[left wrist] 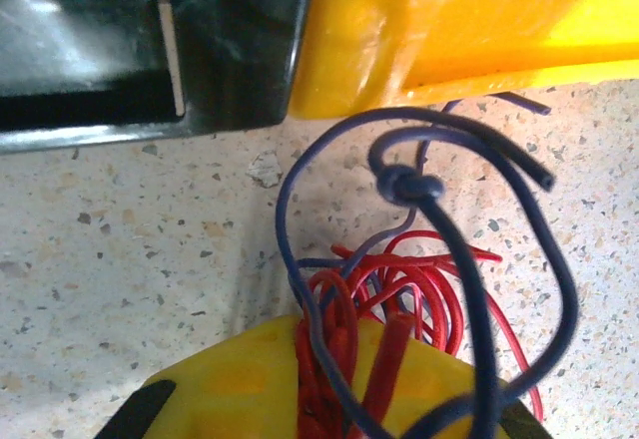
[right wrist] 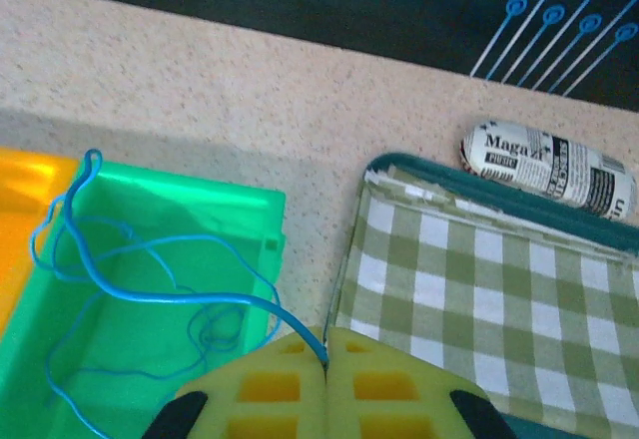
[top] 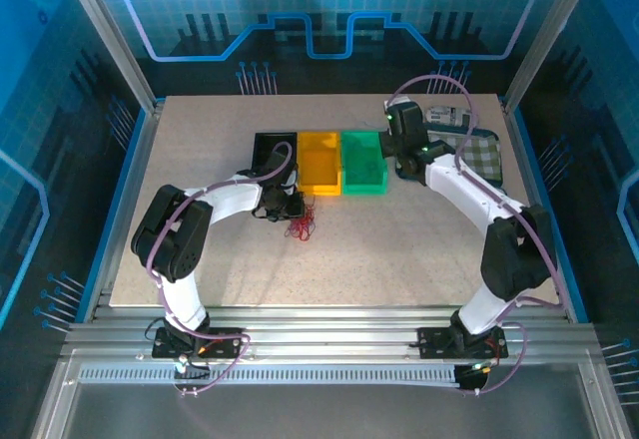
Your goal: Untangle the cables
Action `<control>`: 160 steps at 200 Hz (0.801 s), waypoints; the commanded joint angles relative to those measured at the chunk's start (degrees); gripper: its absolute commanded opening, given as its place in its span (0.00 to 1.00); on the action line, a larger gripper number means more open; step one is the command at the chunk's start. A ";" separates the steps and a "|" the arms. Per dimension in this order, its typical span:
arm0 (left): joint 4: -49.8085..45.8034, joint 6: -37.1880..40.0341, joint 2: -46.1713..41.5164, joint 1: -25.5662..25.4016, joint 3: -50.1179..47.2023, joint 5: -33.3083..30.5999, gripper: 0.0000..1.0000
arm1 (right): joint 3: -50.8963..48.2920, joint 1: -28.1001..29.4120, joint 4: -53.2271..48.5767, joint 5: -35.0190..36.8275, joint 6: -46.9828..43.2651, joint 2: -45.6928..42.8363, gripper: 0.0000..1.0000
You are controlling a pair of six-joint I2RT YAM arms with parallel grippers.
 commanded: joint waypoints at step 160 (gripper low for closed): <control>-1.86 1.53 3.46 0.30 4.17 -1.30 0.00 | 18.62 1.25 -26.04 -22.73 9.64 15.30 0.00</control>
